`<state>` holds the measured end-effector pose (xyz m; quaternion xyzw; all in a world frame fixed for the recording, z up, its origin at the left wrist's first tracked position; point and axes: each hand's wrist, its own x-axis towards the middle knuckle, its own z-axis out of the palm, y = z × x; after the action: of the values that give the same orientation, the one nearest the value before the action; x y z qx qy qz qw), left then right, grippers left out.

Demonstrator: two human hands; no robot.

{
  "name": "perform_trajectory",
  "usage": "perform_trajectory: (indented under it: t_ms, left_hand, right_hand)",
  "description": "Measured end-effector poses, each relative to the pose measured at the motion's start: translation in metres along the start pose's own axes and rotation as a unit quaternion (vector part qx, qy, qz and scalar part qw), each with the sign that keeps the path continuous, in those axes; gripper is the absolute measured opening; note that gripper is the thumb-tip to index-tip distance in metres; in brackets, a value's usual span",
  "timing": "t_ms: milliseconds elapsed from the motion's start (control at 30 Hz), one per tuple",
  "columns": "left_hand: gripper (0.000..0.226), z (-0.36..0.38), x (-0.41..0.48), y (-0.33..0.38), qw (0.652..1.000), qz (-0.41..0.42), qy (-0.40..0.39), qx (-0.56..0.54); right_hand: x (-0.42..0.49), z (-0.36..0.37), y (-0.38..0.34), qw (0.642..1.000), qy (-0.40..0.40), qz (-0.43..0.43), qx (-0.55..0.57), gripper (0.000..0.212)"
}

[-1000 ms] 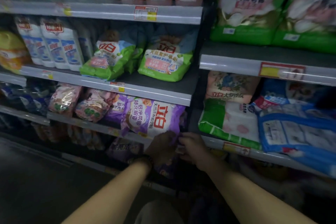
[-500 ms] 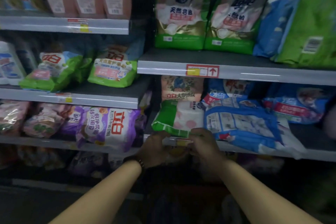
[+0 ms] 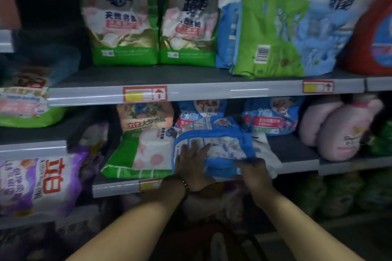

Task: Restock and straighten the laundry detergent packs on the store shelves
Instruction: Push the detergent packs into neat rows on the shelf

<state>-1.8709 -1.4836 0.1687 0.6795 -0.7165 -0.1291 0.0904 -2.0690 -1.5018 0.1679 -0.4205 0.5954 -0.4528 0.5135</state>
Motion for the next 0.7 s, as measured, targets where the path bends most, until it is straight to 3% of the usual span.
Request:
perform_trajectory:
  t_ms: [67, 233, 300, 400, 533, 633, 700]
  left_hand:
    - [0.103, 0.008, 0.012, 0.013, 0.999, -0.014, -0.002, 0.029]
    - [0.083, 0.022, 0.027, 0.023, 0.980, -0.036, 0.058, 0.186]
    - [0.084, 0.020, 0.032, 0.021, 0.974, -0.029, 0.069, 0.213]
    - [0.080, 0.018, 0.033, 0.018, 0.978, -0.024, 0.081, 0.192]
    - [0.067, 0.019, 0.024, 0.017, 0.981, -0.026, 0.116, 0.155]
    - [0.060, 0.013, 0.015, 0.020, 0.985, -0.026, 0.138, 0.102]
    - [0.050, 0.007, 0.008, 0.022, 0.986, -0.036, 0.161, 0.033]
  right_hand:
    - [0.006, -0.014, -0.001, 1.000, 0.001, 0.008, 0.007, 0.027]
    - [0.044, -0.024, 0.023, 0.998, -0.003, 0.051, 0.039, 0.064]
    - [0.037, -0.023, 0.013, 0.995, -0.004, 0.073, 0.067, 0.049]
    - [0.032, -0.020, 0.002, 0.983, -0.016, 0.127, 0.133, 0.020]
    - [0.036, -0.014, -0.003, 0.974, -0.030, 0.136, 0.177, 0.008]
    - [0.024, -0.011, -0.014, 0.968, -0.065, 0.110, 0.217, 0.004]
    - [0.015, -0.010, -0.022, 0.963, -0.104, 0.090, 0.231, 0.014]
